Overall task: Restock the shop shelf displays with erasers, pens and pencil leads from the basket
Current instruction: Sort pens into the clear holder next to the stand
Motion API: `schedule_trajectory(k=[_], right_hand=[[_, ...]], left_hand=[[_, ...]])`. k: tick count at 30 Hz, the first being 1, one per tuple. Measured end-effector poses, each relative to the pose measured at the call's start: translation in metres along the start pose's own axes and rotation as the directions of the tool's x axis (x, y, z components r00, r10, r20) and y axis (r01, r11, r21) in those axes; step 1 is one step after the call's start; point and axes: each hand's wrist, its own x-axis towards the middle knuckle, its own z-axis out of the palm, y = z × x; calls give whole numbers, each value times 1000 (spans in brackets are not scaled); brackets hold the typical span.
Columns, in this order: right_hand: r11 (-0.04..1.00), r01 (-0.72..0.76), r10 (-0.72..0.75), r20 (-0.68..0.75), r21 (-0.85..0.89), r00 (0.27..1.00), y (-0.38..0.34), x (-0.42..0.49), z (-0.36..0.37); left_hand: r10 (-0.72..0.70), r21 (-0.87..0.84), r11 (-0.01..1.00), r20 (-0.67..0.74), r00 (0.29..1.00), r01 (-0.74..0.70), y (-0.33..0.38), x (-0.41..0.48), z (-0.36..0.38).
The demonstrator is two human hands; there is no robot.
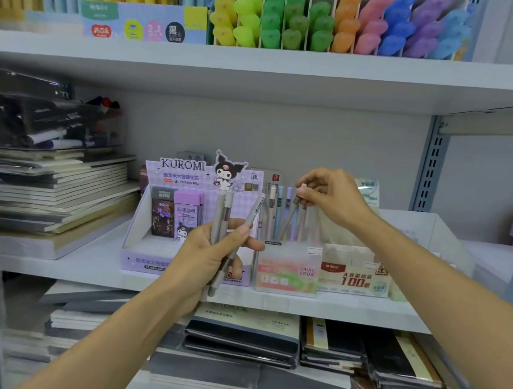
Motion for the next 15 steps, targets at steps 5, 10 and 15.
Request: schedule_trajectory(k=[5,10,15], right_hand=[[998,62,-61,-43,15,997,-3,5,15],[975,74,-88,-56,-210,995,-1,5,30],[976,47,-60,-56,-211,997,-13,-2,16]], left_hand=[[-4,13,1000,0,1000,4,-2,2,1],[-21,2,1000,-18,1000,21,-1,0,3],[-32,17,999,-27,999,32,4,-3,6]])
